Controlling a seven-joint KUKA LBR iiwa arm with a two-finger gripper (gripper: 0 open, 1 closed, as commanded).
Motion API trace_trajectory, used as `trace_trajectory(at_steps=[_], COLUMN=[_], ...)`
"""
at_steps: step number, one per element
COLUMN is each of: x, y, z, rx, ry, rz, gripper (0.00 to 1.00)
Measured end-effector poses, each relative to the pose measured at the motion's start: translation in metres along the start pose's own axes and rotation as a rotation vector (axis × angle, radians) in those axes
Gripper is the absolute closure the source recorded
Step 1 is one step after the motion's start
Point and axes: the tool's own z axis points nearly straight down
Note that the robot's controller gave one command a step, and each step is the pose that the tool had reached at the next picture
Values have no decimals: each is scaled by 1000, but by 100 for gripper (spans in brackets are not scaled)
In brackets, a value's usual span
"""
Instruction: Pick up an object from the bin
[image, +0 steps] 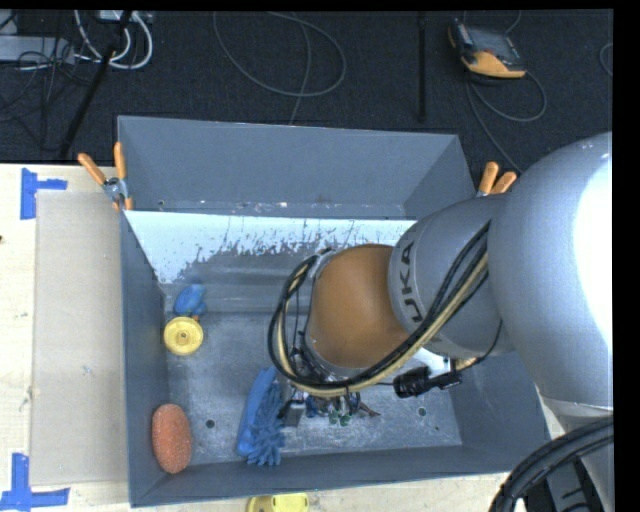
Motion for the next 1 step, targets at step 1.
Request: trace_trajectory(at_steps=[1], x=[0], y=[0], z=[0], rx=[0], ry=[0], rz=[1], gripper=[100])
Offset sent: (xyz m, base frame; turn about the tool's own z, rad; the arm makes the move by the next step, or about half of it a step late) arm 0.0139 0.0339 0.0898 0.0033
